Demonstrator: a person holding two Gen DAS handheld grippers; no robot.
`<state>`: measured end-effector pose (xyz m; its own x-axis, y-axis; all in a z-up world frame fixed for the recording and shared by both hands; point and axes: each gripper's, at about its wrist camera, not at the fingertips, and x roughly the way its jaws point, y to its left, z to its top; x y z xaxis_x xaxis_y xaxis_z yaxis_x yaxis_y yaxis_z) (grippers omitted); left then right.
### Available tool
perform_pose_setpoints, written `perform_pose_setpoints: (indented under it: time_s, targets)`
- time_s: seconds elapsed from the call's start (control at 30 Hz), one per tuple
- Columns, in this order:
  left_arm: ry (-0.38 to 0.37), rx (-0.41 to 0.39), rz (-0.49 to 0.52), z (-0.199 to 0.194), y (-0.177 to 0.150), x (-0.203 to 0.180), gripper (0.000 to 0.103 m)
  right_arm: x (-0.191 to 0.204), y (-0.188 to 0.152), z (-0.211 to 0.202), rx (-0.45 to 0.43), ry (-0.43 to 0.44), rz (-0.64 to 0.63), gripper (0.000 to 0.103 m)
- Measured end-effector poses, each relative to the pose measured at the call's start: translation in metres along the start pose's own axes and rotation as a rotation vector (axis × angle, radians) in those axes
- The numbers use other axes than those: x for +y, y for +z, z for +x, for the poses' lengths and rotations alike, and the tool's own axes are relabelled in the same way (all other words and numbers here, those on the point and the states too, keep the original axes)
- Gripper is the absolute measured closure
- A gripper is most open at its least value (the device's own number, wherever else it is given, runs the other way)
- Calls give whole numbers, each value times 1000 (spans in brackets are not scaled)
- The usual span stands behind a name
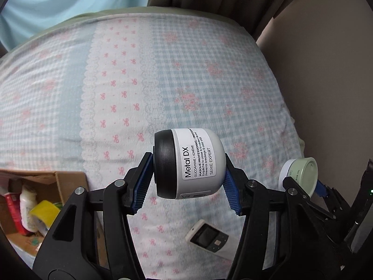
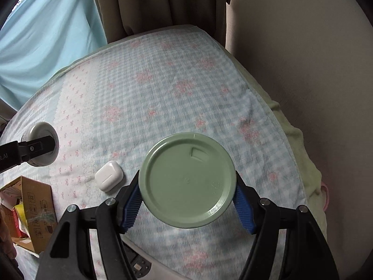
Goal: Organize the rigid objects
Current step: 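Carry the Metal DX jar and pale green jar over the cardboard box and release both inside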
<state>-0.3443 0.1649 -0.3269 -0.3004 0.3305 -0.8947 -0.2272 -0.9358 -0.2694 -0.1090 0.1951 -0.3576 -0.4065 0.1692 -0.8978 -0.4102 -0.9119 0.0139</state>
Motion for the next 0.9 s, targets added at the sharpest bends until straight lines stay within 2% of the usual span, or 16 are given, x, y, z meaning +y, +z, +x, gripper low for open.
perform_pose_setpoints:
  time_s: [0.27, 0.5, 0.77, 0.9]
  targets:
    - [-14, -48, -71, -93, -35, 50, 50, 43, -17, -68, -20, 22, -27, 37]
    - [22, -93, -129, -164, -72, 126, 50, 106, -31, -119, -55, 66, -73, 37]
    - [70, -116, -211, -221, -119, 225, 50, 192, -51, -155, -77, 139, -100, 37]
    - [86, -118, -233, -238, -135, 266, 50, 234, -59, -164, -72, 175, -116, 37]
